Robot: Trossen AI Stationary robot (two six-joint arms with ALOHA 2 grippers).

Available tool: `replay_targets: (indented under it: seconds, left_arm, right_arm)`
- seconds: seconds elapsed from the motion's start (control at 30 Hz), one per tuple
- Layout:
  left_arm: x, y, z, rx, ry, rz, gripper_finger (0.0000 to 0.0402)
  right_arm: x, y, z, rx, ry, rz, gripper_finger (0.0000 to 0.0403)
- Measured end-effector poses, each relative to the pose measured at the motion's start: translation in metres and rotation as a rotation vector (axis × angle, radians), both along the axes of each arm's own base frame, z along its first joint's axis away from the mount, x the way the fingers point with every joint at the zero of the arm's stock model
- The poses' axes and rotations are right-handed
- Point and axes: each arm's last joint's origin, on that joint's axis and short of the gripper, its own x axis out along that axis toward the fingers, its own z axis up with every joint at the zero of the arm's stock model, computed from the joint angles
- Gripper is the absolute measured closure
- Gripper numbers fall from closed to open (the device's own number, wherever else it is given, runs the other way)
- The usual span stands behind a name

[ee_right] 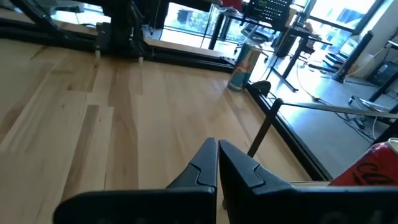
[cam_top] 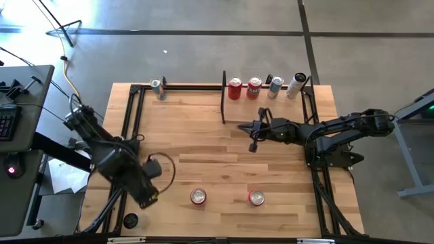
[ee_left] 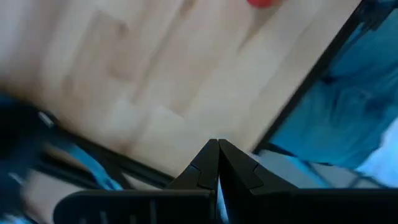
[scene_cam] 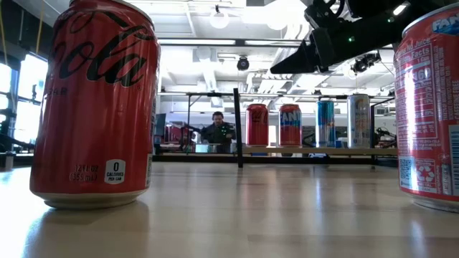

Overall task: Place canned beverage on shelf
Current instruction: Put the white-yellow soda can on the shelf aligned with the other white-yellow soda can

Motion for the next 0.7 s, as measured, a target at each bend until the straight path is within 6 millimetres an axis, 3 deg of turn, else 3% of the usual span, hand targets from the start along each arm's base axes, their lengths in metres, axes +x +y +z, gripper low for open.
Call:
replay_targets:
  seconds: [0.37, 0.5, 0.7]
  left_arm:
    - [0.000, -0.067, -0.004, -0.212, 0.172, 0.518, 0.0381]
    - [-0.002, -0.080, -0.013, -0.213, 0.260, 0.595, 0.0336]
    - [-0.005, -0.094, -0.027, -0.164, 0.320, 0.620, 0.0238]
  right_arm:
    - [-0.001, 0.000, -0.006, -0.017, 0.066, 0.008, 0.0403]
    - [-0.002, 0.000, -0.007, -0.017, 0.081, 0.008, 0.0403]
    - [-0.002, 0.000, -0.008, -0.014, 0.090, 0.008, 0.0403]
